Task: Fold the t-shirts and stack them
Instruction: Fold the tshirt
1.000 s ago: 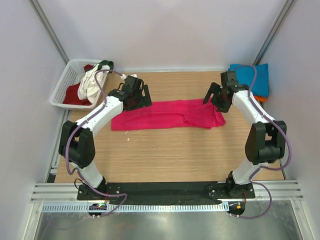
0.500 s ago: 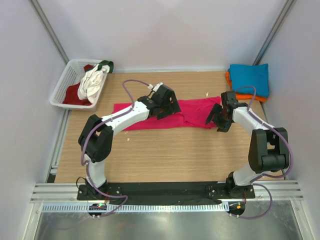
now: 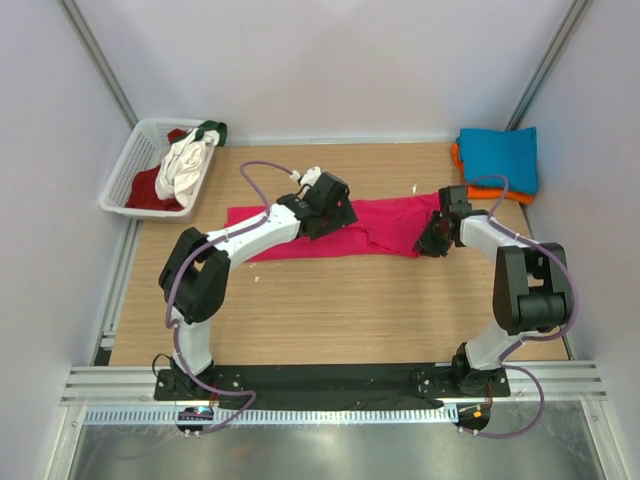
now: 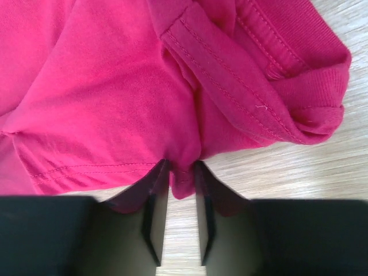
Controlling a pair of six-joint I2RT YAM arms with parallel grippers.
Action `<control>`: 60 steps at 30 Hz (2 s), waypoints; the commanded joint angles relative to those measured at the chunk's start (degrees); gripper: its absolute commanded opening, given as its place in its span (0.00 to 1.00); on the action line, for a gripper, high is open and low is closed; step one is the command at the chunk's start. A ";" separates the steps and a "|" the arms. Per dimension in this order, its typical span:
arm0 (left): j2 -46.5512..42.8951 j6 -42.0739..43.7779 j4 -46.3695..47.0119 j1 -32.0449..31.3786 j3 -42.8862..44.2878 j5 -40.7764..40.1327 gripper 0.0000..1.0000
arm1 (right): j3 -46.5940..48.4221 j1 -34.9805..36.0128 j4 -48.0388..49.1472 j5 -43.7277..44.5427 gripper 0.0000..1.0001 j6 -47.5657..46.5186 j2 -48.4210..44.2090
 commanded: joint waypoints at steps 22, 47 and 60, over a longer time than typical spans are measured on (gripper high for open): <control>1.82 5.43 0.30 3.67 1.39 -1.10 0.82 | 25.01 -2.08 -3.04 -4.65 0.04 -1.89 14.09; 7.62 9.91 1.35 5.87 7.80 4.35 0.82 | 34.43 -2.69 -4.61 -4.92 0.04 -5.14 21.49; 12.98 3.42 2.32 4.47 16.05 9.19 0.82 | 31.43 -2.69 -8.75 -1.84 0.04 -7.25 17.01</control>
